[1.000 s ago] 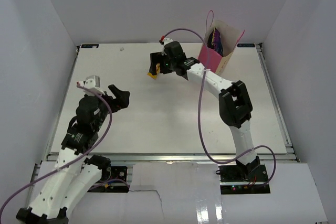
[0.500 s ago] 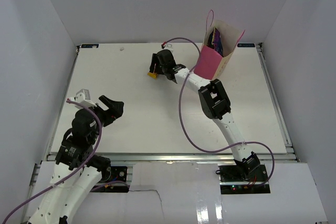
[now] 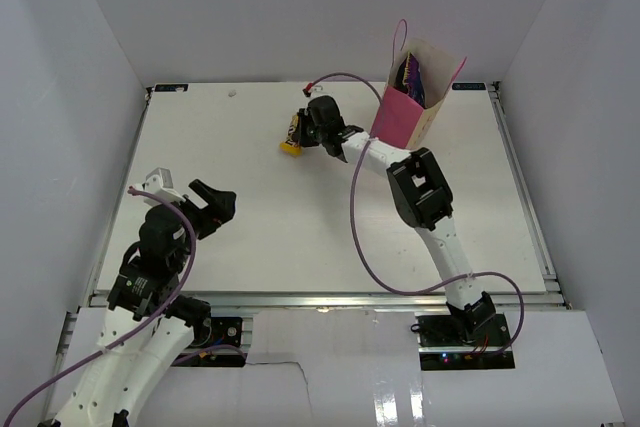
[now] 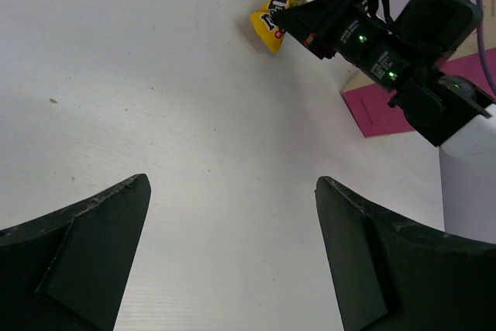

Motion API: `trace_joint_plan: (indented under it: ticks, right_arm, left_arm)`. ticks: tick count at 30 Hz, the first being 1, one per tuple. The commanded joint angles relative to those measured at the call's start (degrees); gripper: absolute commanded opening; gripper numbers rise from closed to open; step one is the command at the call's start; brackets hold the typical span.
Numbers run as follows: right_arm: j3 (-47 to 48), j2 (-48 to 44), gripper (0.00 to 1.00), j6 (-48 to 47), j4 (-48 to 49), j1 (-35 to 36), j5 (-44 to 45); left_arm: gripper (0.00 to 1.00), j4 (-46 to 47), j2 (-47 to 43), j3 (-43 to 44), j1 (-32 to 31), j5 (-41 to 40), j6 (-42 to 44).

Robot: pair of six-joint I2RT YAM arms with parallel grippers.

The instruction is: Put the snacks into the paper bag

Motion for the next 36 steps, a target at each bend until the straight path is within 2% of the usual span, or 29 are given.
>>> trace_joint_plan:
  ticks: [1,2,3,5,7,10,14,18,19,22,28,30,31,32,33,35,36]
  right_arm:
    - [-7.44,-15.4,0.08,-11.91,8.03,-0.6,-17.06]
    - [-9.64,-18.21,0.08,-14.2,9.18,-0.78,-25.02]
    - [-11.23,-20.85,0.08,-20.4,8.4,-1.04,-28.67]
    - [-14.49,-29.11,0.08,-26.76,5.77,-1.48,-37.88]
    - [-17.29,-37.7,0.08,-36.05,-0.2,-2.18,-38.64]
    - [-21.16,-48.95,0.08,-41.28,-4.42,-5.95,-34.26]
    - [-23.19,-57.69,0.08,-42.95,-10.14,-16.13,-25.75]
    - [-27.23,-64.46,0.08,-45.94,-9.89,-20.29,-14.67]
    - [-27.68,-64.65,0.08,-46.38,-9.8,-20.55,-11.25]
    - [-28.3,-63.51,0.08,-46.3,-9.8,-23.01,-8.24]
    - [-27.6,-58.33,0.08,-47.09,-6.37,-24.68,-5.07]
    - [-26.46,-55.95,0.17,-47.79,-6.28,-24.95,-4.36]
    - [-26.1,-55.16,0.27,-47.97,-6.19,-25.04,-4.28]
    - [-25.58,-54.46,0.62,-48.15,-6.37,-25.04,-4.36]
    - [-24.88,-53.76,0.77,-48.58,-7.41,-25.04,-4.36]
    - [-22.15,-54.27,0.99,-49.55,-9.08,-24.86,-6.37]
    - [-21.27,-56.02,0.9,-50.25,-9.79,-24.69,-7.51]
  left_arm:
    - [0.98,3.77,0.15,-0.99,0.08,-0.48,2.02]
    - [0.98,4.38,0.23,-1.34,-0.01,-0.39,2.98]
    - [0.98,5.0,0.32,-1.43,-0.01,-0.22,3.6]
    - [0.98,6.84,0.5,-1.69,-0.01,0.39,5.0]
    - [0.98,8.86,0.85,-2.13,-0.01,1.18,7.11]
    - [0.98,11.49,1.73,-2.92,-0.01,2.24,9.05]
    - [0.98,15.36,3.66,-3.89,-0.01,4.26,10.63]
    - [0.98,20.8,7.34,-4.59,-0.01,6.37,12.04]
    - [0.98,21.78,8.22,-4.59,0.08,6.72,12.48]
    - [0.98,25.3,11.74,-4.15,0.08,9.18,13.44]
    - [0.98,26.62,17.02,-1.6,-0.01,13.75,14.33]
    - [0.98,26.71,16.85,-1.43,-0.01,14.11,14.42]
    - [0.98,26.62,16.67,-1.43,-0.01,14.02,14.5]
    - [0.98,26.54,15.97,-1.51,0.08,13.93,14.5]
    - [0.98,26.27,15.62,-1.6,-0.01,13.93,14.59]
    - [0.98,26.1,14.83,-1.6,-0.01,14.11,14.59]
    - [0.98,25.83,14.83,-1.17,-0.01,14.11,14.94]
